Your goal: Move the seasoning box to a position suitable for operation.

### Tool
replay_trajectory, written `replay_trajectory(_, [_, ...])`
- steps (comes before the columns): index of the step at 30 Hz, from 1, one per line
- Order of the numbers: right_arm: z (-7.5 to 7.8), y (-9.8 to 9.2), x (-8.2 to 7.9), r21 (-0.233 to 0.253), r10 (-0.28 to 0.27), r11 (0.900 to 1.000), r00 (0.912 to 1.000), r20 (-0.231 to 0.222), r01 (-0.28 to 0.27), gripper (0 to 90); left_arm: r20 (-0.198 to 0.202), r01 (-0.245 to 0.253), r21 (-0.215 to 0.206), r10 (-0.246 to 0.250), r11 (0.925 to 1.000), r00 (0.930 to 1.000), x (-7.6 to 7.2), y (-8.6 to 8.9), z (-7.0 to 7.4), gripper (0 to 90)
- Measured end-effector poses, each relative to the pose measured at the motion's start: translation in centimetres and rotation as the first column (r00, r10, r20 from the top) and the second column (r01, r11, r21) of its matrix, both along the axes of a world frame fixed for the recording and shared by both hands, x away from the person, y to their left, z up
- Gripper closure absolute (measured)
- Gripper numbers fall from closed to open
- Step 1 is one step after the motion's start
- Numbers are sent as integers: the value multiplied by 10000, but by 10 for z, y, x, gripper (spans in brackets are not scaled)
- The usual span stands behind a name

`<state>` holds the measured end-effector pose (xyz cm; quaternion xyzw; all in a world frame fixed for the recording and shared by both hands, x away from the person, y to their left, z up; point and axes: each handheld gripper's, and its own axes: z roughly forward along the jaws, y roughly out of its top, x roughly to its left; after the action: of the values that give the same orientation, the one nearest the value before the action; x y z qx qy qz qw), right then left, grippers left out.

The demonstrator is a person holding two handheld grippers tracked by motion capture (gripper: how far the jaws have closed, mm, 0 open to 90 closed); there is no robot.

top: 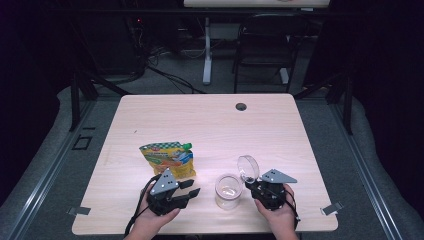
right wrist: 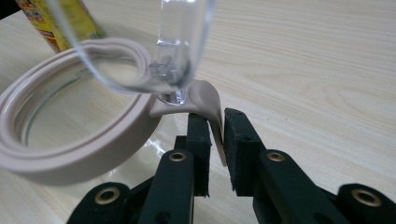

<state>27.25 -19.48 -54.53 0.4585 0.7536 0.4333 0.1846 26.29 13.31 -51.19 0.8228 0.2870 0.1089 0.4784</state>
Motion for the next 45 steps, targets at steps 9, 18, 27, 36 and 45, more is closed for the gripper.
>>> replay_trajectory(9, [3, -4, 14, 142, 79, 9999, 10000, -7, -78, 839, 201, -536, -16, 536, 9986, 9984, -5, 17, 5, 612])
replay_trajectory(18, [5, -3, 30, 214, 482, 9986, 9988, -91, -480, 853, 432, -1132, -31, 1133, 9936, 9926, -13, 34, 10, 594])
replay_trajectory(27, [5, -2, 39, 526, 522, 9974, 9978, -420, -499, 857, 598, -1846, -173, 1854, 9827, 9809, -16, 57, 16, 588])
replay_trajectory(36, [5, -3, 42, 715, 508, 9964, 9968, -620, -463, 837, 545, -2676, -550, 2705, 9620, 9612, -9, 89, 24, 553])
replay_trajectory(45, [4, -5, 40, 789, 352, 9964, 9978, -565, -307, 801, 505, -3390, -726, 3430, 9380, 9380, 2, 118, 26, 553])
